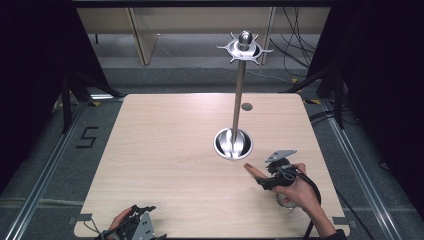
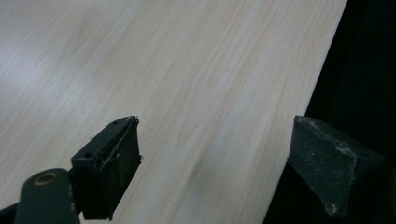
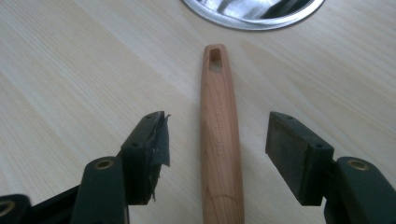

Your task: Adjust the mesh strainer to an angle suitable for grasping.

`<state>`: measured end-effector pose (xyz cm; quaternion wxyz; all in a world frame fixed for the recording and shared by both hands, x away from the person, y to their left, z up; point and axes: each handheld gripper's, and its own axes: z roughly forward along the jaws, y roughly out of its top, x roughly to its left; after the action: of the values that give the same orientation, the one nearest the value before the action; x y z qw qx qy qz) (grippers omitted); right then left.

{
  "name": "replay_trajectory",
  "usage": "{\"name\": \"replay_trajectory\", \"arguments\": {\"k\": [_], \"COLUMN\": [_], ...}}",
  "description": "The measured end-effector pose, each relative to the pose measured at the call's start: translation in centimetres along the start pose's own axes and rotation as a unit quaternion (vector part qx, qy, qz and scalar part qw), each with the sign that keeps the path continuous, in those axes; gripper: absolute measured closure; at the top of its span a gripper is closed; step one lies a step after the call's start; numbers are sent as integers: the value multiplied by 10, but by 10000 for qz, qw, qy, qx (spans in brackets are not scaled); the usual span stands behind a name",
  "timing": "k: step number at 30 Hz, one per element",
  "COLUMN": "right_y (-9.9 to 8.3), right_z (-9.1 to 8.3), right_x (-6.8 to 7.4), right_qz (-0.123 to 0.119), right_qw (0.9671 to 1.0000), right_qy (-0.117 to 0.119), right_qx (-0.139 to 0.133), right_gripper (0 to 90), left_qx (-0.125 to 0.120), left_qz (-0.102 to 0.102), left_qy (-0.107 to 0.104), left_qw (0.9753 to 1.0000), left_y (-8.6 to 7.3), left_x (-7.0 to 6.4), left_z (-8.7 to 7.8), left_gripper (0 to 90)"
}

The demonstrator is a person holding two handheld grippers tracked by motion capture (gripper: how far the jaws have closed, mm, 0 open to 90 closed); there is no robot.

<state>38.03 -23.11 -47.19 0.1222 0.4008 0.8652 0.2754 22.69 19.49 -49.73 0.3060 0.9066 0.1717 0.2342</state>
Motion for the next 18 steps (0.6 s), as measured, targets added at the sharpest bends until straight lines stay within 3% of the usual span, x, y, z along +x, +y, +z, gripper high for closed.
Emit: {"name": "replay_trajectory", "arguments": {"k": [5,9,15,18], "right_y": [4,4,3,2], "right_z": [5,6,7,10], "right_x": [-1,-5,-5,-7], "right_qz": [-41,-266,-40,-158], "right_qw": [9997,9993,9987,9982], "right_qy": [80,52,95,109], "right_qx": [212,265,494,572], "right_gripper": [465,495,545,574], "left_qx": [49,-1,-21,1], "left_qz": [13,2,-16,13], "left_qy": [-28,1,9,20], "left_qw": [10000,10000,10000,10000], "left_y": [0,0,0,0], "left_x": [0,0,0,0], "left_z": [-1,0,0,0], "left_gripper": [158,158,157,158]}}
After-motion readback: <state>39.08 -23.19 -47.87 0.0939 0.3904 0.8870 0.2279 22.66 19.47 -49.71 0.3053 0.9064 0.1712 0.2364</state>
